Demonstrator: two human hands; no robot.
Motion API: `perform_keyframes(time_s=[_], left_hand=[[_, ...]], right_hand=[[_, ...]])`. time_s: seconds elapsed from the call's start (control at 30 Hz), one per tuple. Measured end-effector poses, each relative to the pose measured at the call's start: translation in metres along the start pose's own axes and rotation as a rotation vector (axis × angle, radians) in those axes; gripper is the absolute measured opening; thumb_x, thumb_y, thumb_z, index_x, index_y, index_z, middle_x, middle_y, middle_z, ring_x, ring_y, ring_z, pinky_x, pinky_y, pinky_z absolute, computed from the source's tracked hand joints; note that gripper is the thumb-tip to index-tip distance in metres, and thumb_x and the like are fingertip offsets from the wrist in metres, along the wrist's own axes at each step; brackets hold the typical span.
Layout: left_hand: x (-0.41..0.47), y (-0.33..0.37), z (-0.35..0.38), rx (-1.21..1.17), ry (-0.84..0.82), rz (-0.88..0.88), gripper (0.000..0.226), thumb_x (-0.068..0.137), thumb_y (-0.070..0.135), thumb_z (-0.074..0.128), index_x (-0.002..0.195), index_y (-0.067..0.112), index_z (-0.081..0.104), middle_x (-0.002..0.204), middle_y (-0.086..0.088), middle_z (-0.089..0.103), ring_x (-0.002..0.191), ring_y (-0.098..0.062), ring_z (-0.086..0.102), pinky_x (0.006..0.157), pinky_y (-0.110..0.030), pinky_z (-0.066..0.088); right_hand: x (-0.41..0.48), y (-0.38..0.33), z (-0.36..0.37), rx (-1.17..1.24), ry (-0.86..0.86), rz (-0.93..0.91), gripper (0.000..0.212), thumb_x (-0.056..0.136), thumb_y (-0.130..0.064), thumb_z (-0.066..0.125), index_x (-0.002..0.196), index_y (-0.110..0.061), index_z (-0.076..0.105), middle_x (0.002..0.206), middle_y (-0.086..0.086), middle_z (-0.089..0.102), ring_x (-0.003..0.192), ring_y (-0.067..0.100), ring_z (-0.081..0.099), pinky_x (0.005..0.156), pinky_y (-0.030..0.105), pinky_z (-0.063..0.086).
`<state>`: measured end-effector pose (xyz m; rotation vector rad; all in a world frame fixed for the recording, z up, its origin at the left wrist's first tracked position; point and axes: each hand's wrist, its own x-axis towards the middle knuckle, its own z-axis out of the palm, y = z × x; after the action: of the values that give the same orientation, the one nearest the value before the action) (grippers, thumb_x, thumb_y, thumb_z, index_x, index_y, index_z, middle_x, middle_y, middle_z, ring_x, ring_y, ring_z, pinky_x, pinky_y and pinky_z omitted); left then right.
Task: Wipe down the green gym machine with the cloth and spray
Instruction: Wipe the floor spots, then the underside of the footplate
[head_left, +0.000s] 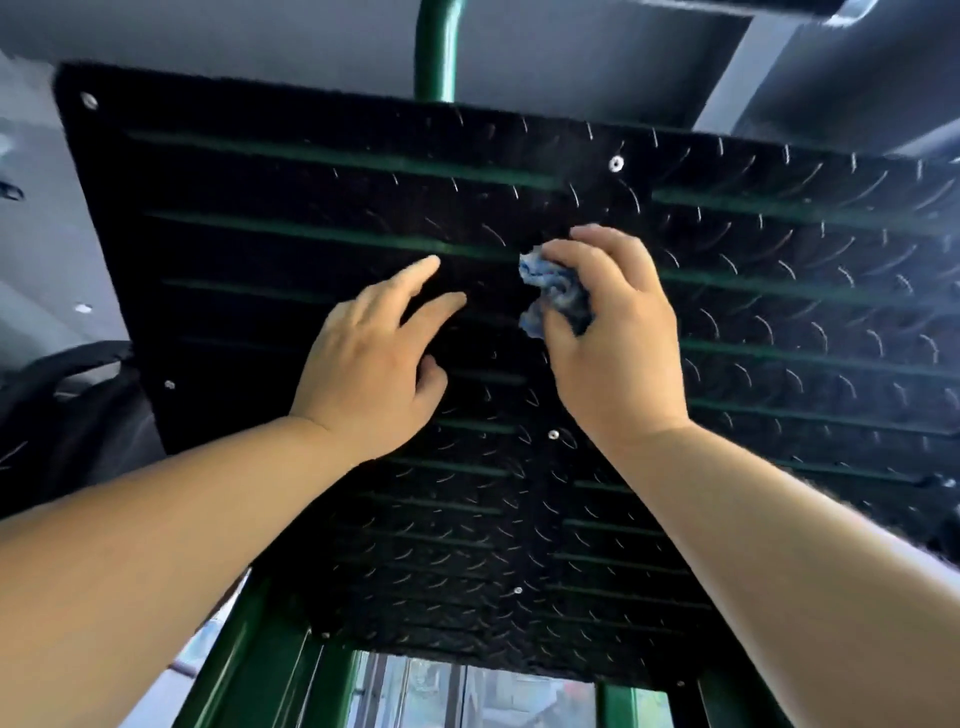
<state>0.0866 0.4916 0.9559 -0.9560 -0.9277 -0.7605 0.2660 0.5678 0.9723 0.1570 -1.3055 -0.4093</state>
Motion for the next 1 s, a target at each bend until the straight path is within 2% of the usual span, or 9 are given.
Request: perform_keyframes(time_s=[0.13,0.23,0.37,0.47,0.57,0.73,0.8,0.93,1.0], left_hand=[[0.020,-0.011,-0.003,0.048,0.101,0.087,0.057,0.079,0.018,0.052,0.137,0.016,0.050,0.145,-0.011,0.039,0.122,-0.028,0.047,0.096,-0.050,0.042],[0.037,-0.021,-0.004,0.091,0.228,0.129,0.061,0.081,0.013,0.048,0.142,0.012,0.041,0.152,-0.014,0.030,0.135,-0.029,0.034,0.106,-0.046,0.033],[0.070,-0.033,-0.010,0.183,0.280,0.110,0.068,0.083,0.017,0.045,0.148,0.007,0.028,0.157,-0.018,0.021,0.144,-0.031,0.020,0.118,-0.044,0.013],[0.089,-0.045,-0.013,0.250,0.287,0.112,0.071,0.087,0.034,0.039,0.150,0.007,0.021,0.156,-0.021,0.018,0.145,-0.035,0.016,0.118,-0.045,0.006],[0.099,-0.057,-0.011,0.260,0.404,0.102,0.067,0.090,0.038,0.039,0.147,0.003,0.029,0.145,-0.021,0.038,0.134,-0.037,0.032,0.113,-0.047,0.020],[0.104,-0.060,-0.006,0.246,0.512,0.105,0.060,0.090,0.032,0.042,0.144,0.006,0.038,0.137,-0.017,0.048,0.126,-0.035,0.041,0.112,-0.044,0.023],[0.103,-0.058,-0.006,0.217,0.505,0.112,0.060,0.090,0.030,0.041,0.145,0.006,0.037,0.141,-0.014,0.045,0.131,-0.033,0.040,0.115,-0.044,0.020],[0.098,-0.060,-0.002,0.192,0.486,0.108,0.064,0.090,0.031,0.038,0.149,0.007,0.029,0.153,-0.011,0.033,0.141,-0.028,0.030,0.119,-0.043,0.013],[0.095,-0.061,0.002,0.181,0.493,0.113,0.064,0.090,0.029,0.037,0.150,0.006,0.028,0.155,-0.010,0.029,0.143,-0.027,0.027,0.119,-0.043,0.013]], right_hand=[[0.031,0.005,0.010,-0.094,0.170,-0.124,0.042,0.087,-0.001,0.058,0.129,-0.007,0.058,0.145,0.010,0.044,0.138,0.028,0.036,0.114,0.023,0.026],[0.012,0.021,0.039,-0.330,-0.070,-0.384,0.055,0.086,-0.009,0.060,0.140,-0.005,0.049,0.153,0.011,0.036,0.146,0.028,0.021,0.121,0.032,0.015],[0.019,0.057,0.019,-0.667,-0.319,-0.821,0.055,0.091,-0.017,0.047,0.146,-0.013,0.042,0.155,0.004,0.034,0.145,0.025,0.023,0.120,0.041,0.018],[0.061,0.051,-0.008,-0.629,-0.004,-0.555,0.052,0.091,-0.014,0.047,0.143,-0.012,0.047,0.155,0.006,0.035,0.145,0.029,0.025,0.120,0.045,0.017],[0.058,0.028,0.019,-0.438,0.169,-0.399,0.052,0.089,-0.013,0.048,0.140,-0.005,0.049,0.153,0.012,0.037,0.144,0.033,0.025,0.119,0.045,0.020],[0.001,0.048,0.054,-0.535,-0.322,-0.820,0.058,0.087,-0.017,0.052,0.144,-0.012,0.046,0.153,0.004,0.037,0.145,0.022,0.026,0.120,0.040,0.019],[0.021,0.054,0.032,-0.611,-0.353,-0.874,0.057,0.087,-0.024,0.047,0.144,-0.018,0.047,0.154,0.001,0.037,0.144,0.021,0.029,0.120,0.039,0.018],[0.067,0.032,0.016,-0.487,0.100,-0.532,0.051,0.085,-0.021,0.045,0.134,-0.017,0.057,0.151,0.008,0.041,0.142,0.029,0.033,0.120,0.043,0.015],[0.061,0.016,0.045,-0.422,0.194,-0.448,0.053,0.085,-0.019,0.046,0.137,-0.013,0.054,0.153,0.009,0.038,0.144,0.030,0.027,0.121,0.044,0.012]])
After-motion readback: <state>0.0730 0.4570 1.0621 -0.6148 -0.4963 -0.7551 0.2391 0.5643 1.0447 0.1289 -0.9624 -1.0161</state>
